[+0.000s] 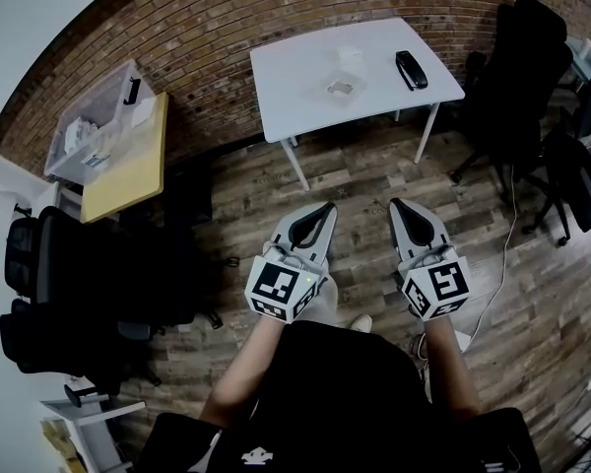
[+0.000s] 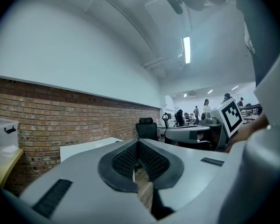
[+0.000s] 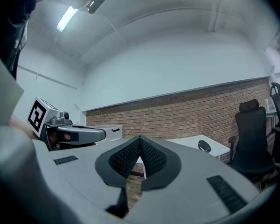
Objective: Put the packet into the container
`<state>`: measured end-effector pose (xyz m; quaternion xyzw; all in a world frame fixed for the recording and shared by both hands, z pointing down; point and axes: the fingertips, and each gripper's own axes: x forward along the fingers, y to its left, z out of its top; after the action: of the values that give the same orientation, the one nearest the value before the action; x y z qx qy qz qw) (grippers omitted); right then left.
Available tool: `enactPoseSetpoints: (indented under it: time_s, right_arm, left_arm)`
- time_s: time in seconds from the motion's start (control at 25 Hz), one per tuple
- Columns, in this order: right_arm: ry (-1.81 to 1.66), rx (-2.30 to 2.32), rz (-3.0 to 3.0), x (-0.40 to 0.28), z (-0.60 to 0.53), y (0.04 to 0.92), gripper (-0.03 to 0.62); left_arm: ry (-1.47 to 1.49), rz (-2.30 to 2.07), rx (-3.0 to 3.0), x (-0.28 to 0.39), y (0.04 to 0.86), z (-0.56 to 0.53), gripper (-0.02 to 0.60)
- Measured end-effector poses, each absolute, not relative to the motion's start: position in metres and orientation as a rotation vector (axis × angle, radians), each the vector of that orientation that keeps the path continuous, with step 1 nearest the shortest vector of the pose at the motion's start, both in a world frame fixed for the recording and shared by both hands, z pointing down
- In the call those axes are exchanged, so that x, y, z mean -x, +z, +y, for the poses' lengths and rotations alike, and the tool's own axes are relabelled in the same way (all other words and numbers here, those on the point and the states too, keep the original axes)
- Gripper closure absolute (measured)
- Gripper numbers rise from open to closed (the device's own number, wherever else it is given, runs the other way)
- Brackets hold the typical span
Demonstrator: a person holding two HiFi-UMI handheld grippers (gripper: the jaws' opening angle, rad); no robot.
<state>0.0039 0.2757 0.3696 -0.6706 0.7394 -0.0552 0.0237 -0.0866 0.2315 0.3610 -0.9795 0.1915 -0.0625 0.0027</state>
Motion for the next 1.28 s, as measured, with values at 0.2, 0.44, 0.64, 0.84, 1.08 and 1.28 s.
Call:
enactPoseSetpoints:
  time_s: [0.2, 0.44, 0.64, 0.84, 1.08, 1.28]
  right_arm:
    - [-0.162, 2.083, 2.291, -0.010, 0.259, 0.369, 0.589]
    - [-0.153, 2.104, 2.293, -0.017, 0.224, 0.374, 0.589]
    - [-0.166, 2.113, 2.288, -0.020, 0.186, 0.378, 0.589]
    - [-0.145, 2.121, 2.276, -0.025, 0.146, 0.373, 0.589]
    - [-0.133, 2.148, 2.271, -0.032, 0.109, 0.371, 0.589]
    - [-0.123, 2.167, 2.280, -0.038, 0.089, 0.371, 0.589]
  left_arm:
    - [-0.191, 0.597, 3.075, 0.080, 0.362, 0.214, 0.576]
    - [-0.195, 0.581, 3.094, 0.071, 0.370, 0.181, 0.577]
    - [-0.189, 0.555, 3.098, 0.063, 0.371, 0.138, 0.577]
    - [-0.164, 0.542, 3.137, 0.054, 0.371, 0.095, 0.577]
    - [-0.140, 0.510, 3.158, 0.043, 0.369, 0.053, 0.576]
    - [-0.136, 0.504, 3.178, 0.036, 0.371, 0.027, 0.575]
